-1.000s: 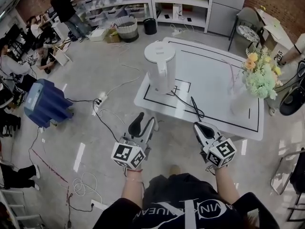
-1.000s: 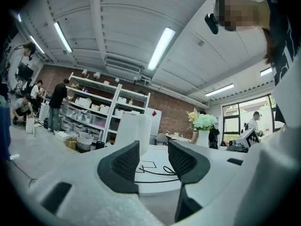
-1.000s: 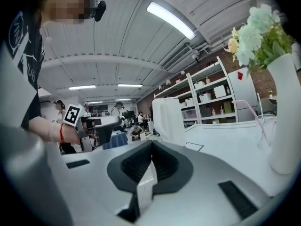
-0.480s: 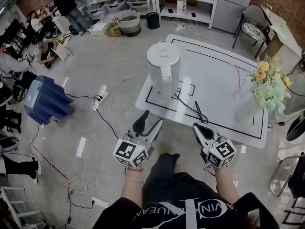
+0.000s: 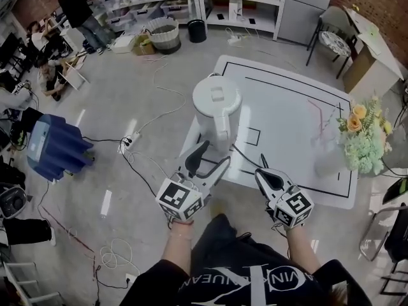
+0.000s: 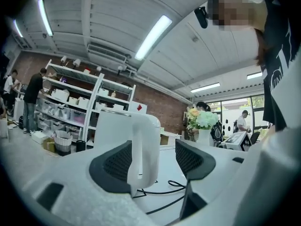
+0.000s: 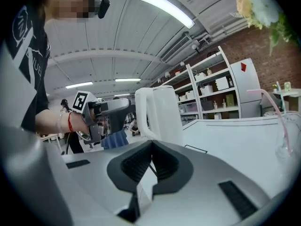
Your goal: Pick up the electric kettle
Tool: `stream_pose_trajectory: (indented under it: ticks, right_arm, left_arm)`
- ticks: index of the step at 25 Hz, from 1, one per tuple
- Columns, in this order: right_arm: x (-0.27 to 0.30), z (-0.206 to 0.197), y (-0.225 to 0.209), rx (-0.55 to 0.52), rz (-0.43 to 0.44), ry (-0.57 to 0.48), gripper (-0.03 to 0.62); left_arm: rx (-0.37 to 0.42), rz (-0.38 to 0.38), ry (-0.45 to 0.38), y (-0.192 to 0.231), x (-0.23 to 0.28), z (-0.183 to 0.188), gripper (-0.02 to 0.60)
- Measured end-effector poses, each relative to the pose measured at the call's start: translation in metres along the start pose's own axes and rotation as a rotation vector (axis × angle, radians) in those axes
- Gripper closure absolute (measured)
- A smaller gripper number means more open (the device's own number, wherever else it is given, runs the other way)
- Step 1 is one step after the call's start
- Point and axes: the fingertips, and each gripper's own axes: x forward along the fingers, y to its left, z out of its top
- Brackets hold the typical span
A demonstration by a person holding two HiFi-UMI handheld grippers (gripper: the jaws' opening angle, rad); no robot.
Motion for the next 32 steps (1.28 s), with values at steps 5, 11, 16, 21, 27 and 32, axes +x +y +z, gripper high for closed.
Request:
stream_pose_trajectory:
  ticks: [5,11,16,21,27,32]
  right_arm:
    - [0.016,-0.003,-0.007,0.02,0.008,0.013,0.595]
    - [0.023,-0.006,-0.011,0.035,0.004,0.02,0.595]
    - [0.016,-0.012,-0.017,0.053,-0.027,0.026,0.595]
    - [0.009,-0.015,-0.024,0.07,-0.059,0.028,0.595]
    - [0.007,-0.017,-0.028,0.081,-0.071,0.03,0.595]
    - [0.01,-0.018,-0.027,0.085,-0.072,0.031,0.595]
  left_arm:
    - [0.012,-0.074,0.034,0.001,0.018,-0.002,0.318]
    - [0.017,-0.143,0.04,-0.002,0.035,-0.001,0.318]
    - [0.031,-0.208,0.056,-0.004,0.046,-0.002,0.326]
    - [0.039,-0.246,0.042,-0.006,0.055,0.002,0.354]
    - [0.048,-0.275,0.029,-0.009,0.063,0.003,0.391]
    - [0.029,-0.281,0.033,-0.006,0.063,0.004,0.44]
